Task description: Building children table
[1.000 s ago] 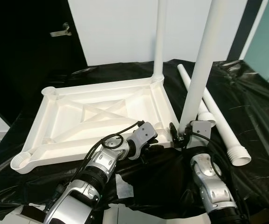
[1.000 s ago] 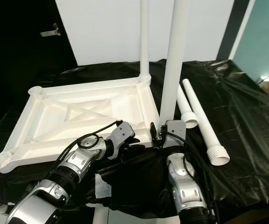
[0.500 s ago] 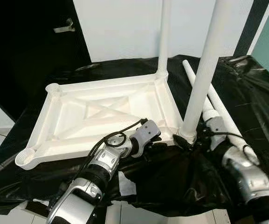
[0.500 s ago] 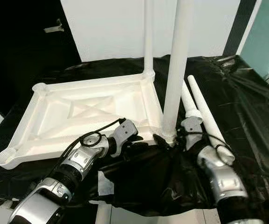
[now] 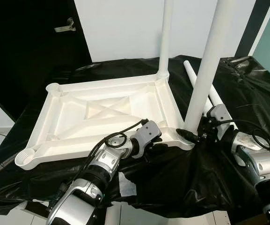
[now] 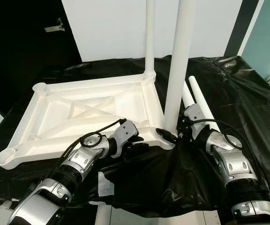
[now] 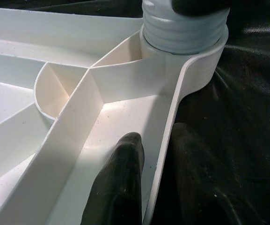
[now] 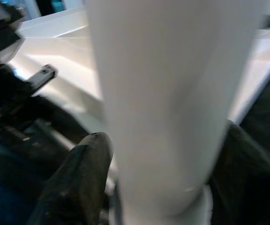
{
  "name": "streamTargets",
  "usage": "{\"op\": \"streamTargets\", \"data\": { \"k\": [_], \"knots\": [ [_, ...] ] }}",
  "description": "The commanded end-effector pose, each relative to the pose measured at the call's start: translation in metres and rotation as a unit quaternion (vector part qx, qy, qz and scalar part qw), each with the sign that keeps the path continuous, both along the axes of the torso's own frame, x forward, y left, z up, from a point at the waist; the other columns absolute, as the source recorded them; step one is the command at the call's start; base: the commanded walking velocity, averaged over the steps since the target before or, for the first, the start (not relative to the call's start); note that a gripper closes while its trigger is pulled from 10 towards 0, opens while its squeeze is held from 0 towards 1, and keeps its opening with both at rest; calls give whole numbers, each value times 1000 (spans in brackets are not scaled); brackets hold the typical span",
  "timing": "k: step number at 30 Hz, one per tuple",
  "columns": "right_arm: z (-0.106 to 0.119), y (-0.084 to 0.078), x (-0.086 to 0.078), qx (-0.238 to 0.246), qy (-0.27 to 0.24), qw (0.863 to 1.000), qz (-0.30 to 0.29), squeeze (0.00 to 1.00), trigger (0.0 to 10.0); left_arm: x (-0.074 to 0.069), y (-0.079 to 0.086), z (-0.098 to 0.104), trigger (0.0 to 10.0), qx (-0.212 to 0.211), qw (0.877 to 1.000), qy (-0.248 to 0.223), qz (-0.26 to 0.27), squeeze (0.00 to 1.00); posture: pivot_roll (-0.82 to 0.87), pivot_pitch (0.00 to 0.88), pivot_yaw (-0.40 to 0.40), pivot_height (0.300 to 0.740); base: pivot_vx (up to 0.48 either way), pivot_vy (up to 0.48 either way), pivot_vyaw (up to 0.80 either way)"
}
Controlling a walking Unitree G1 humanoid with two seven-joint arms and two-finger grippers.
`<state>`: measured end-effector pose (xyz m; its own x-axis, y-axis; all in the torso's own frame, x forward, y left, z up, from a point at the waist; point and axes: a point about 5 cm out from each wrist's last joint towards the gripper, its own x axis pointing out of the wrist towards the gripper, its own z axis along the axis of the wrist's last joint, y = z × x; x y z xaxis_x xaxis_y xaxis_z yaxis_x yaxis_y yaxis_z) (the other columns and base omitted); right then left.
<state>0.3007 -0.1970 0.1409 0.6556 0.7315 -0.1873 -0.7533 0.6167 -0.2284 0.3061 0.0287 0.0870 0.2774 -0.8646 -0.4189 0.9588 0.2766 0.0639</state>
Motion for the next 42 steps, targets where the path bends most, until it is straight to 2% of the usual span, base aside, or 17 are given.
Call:
{"op": "streamTargets", "data": {
  "k": [1,9,14,15,16,17,20,24,29,30,32,33,35,36,37,40,42],
  "knots": [
    [-1,1,-1,-4,21,1000,17,0,0,-24,8,-40,10000,48,995,88,-20,0,-100,5,35,740,0,0,0],
    [-5,-2,1,17,34,999,-5,0,0,-23,9,-40,10000,50,995,88,-21,0,-99,4,40,740,0,0,0],
    [-12,9,2,90,5,987,-131,0,0,-23,8,-40,10000,50,995,86,-21,0,-98,0,23,740,0,0,0],
    [-20,14,-4,113,-15,969,-220,0,0,-22,8,-39,10000,49,995,85,-19,0,-92,0,15,740,0,0,0],
    [-20,14,-4,113,-15,969,-220,0,0,-22,8,-39,10000,49,995,85,-19,0,-92,0,15,740,0,0,0],
    [-38,19,-20,114,-21,926,-358,0,0,-22,8,-39,10000,48,995,85,-13,0,-88,0,22,740,0,0,0],
    [-51,23,-29,113,-4,888,-446,0,0,-24,10,-41,10000,49,995,89,-15,0,-90,0,23,740,0,0,0],
    [-47,29,-29,126,-12,875,-468,0,0,-26,11,-43,10000,53,994,91,-20,0,-94,0,30,740,0,0,0],
    [-47,35,-27,106,-17,879,-464,0,0,-23,9,-41,10000,51,994,90,-18,0,-100,0,35,740,0,0,0],
    [-45,37,-27,101,-23,885,-455,0,1922,-23,9,-41,10000,51,994,90,-18,0,-102,0,36,740,0,0,0],
    [-43,39,-27,97,-28,885,-455,0,1922,-23,9,-41,10000,51,994,90,-18,0,-103,0,35,740,0,0,0],
    [-41,41,-27,91,-36,888,-450,0,10000,-23,8,-41,10000,50,994,90,-18,0,-103,1,35,740,0,0,0],
    [-39,43,-27,89,-43,891,-444,0,10000,-23,8,-42,10000,50,994,91,-18,0,-102,1,34,740,0,0,0],
    [-37,45,-26,93,-50,896,-432,1000,10000,-24,8,-42,10000,49,994,91,-18,0,-104,1,35,740,0,0,0],
    [-37,45,-26,93,-50,896,-432,1000,10000,-24,8,-42,10000,49,994,91,-18,0,-104,1,35,740,0,0,0],
    [-33,49,-20,110,-45,939,-324,1000,10000,-25,8,-44,10000,50,994,94,-17,0,-113,0,35,740,0,0,0],
    [-32,49,-19,107,-46,948,-296,1000,10000,-25,7,-44,10000,50,994,94,-17,0,-114,0,35,740,0,0,0]
  ]
}}
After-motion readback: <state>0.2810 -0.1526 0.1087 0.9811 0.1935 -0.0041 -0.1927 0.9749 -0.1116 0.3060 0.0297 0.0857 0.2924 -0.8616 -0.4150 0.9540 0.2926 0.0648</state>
